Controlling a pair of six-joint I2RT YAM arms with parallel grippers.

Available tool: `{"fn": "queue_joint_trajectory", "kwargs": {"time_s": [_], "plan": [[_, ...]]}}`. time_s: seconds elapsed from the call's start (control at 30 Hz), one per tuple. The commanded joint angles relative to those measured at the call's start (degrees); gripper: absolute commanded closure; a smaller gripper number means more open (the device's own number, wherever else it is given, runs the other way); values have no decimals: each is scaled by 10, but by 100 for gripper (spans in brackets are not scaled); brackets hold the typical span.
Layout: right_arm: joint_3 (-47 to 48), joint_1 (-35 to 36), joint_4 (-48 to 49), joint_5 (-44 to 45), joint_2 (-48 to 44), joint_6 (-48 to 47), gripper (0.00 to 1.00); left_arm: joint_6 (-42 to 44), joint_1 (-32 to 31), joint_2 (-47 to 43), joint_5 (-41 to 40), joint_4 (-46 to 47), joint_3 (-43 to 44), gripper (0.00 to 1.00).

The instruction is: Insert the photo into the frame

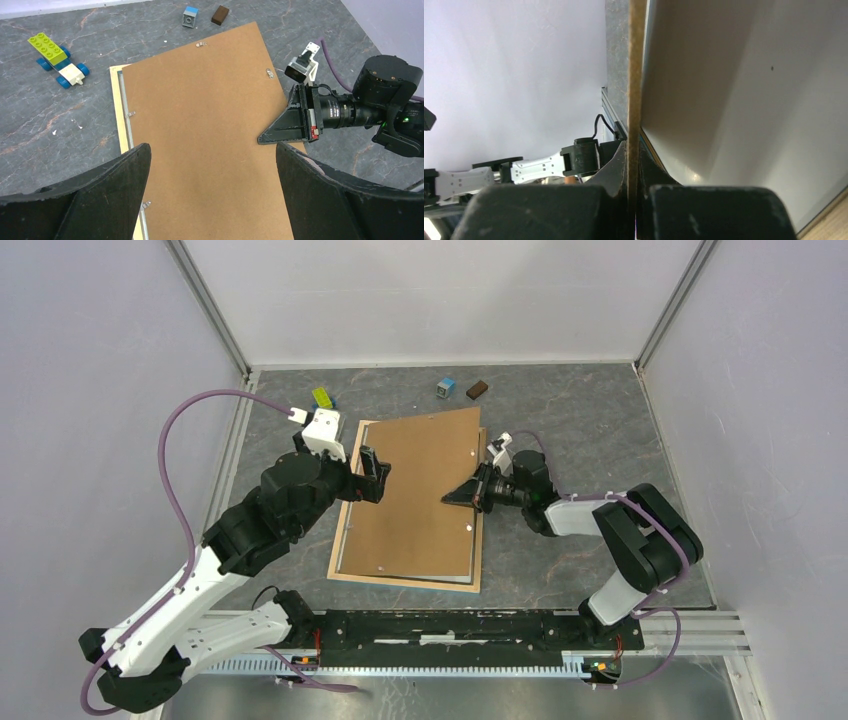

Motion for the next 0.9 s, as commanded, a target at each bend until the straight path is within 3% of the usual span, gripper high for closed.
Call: {"fn": "queue_joint_trajectory", "kwargs": {"time_s": [0.0, 0.53, 0.67, 0.87], "plan": [[-23, -2, 108, -38, -18, 52, 100, 14, 4, 0, 6, 19, 5, 0], [0, -1, 113, -65, 44, 35, 100, 12, 8, 0, 12, 18, 6, 0], [31, -2, 59, -65, 61, -12, 94, 11, 10, 1, 14, 17, 7, 0], [83, -2, -78, -42, 78, -118, 75, 10, 11, -1, 15, 17, 8, 0]]}}
